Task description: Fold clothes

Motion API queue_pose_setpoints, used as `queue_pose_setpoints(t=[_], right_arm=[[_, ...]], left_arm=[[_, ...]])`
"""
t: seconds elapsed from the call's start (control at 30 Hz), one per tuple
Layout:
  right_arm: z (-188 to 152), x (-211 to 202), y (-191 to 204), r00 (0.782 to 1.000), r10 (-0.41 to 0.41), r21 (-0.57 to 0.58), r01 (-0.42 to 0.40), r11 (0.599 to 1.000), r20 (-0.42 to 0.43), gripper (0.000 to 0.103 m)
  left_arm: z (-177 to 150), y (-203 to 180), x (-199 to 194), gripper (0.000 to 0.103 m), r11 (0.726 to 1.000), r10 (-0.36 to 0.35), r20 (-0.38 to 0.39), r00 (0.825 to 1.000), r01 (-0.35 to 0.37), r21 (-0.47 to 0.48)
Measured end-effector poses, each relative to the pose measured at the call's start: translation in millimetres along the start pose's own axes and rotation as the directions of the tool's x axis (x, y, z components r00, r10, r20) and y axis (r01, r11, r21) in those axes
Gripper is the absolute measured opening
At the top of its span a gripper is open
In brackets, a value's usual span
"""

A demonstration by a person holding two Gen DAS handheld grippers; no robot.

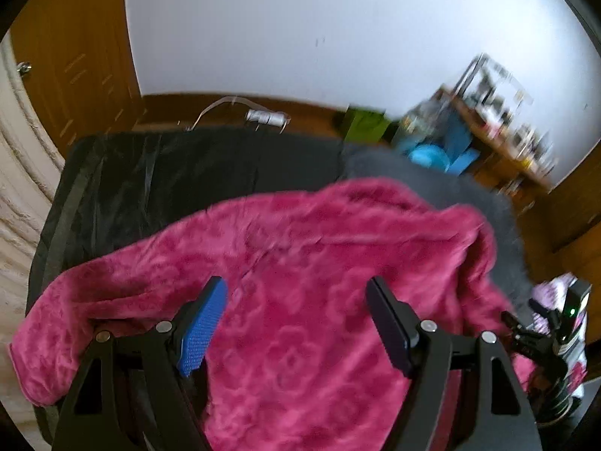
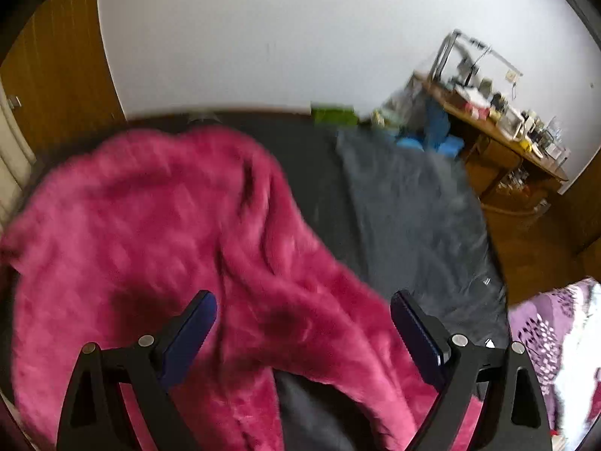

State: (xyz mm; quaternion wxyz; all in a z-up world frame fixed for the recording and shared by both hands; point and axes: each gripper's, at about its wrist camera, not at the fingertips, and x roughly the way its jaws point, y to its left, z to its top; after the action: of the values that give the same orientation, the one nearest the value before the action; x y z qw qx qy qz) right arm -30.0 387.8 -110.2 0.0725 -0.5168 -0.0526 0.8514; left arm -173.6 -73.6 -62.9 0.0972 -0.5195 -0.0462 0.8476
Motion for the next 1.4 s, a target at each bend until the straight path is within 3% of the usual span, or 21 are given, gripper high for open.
queue_pose_setpoints(t=[0.1, 0.23, 0.4, 0.57, 0.63, 0.8, 1.0, 1.23, 1.4], right_arm=[[-16, 46, -4, 0.99, -0.098, -0.03, 0.095, 0.995, -0.102, 0.095], [-27, 78, -28, 0.961, -0.226, -0.047, 0.221, 0.974, -0.162, 0.095], [-20, 99, -62, 0.95, -0.268, 0.005, 0.273, 0.962, -0.16, 0.097], [-2, 112, -59, 0.933, -0.336, -0.042, 0.334, 0.942, -0.126, 0.101], [-2, 112, -62, 0.937, -0.32, -0.042, 0.317, 0.948, -0.139, 0.101], [4, 98, -68, 0.96, -0.215, -0.021, 0.215, 0.976, -0.177, 0.101], [59, 40, -44, 0.998, -0.065, 0.043, 0.065, 0.997, 0.0, 0.101], [135, 22, -7, 0.98, 0.108, 0.13, -0.131, 0.983, 0.166, 0.101], [173, 65, 23, 0.986, 0.13, 0.133, -0.144, 0.981, 0.107, 0.101]], left_arm=[[-7, 6, 42, 0.079, 1.0, 0.023, -0.055, 0.998, -0.021, 0.023], [-12, 10, 89, 0.079, 0.998, 0.052, -0.113, 0.992, -0.048, 0.041], [-15, 15, 133, 0.079, 0.993, 0.105, -0.175, 0.979, -0.095, 0.065], [-15, 23, 168, 0.079, 0.983, 0.175, -0.219, 0.96, -0.156, 0.1], [-15, 28, 174, 0.086, 0.983, 0.173, -0.218, 0.961, -0.156, 0.093], [-10, 31, 167, 0.086, 0.988, 0.142, -0.219, 0.965, -0.124, 0.094], [14, 21, 125, 0.086, 0.999, -0.007, -0.131, 0.991, 0.012, 0.038], [28, -13, 96, 0.086, 0.995, -0.085, -0.025, 0.996, 0.086, 0.05], [63, -4, 95, 0.086, 0.997, -0.074, 0.019, 0.997, 0.074, -0.009]])
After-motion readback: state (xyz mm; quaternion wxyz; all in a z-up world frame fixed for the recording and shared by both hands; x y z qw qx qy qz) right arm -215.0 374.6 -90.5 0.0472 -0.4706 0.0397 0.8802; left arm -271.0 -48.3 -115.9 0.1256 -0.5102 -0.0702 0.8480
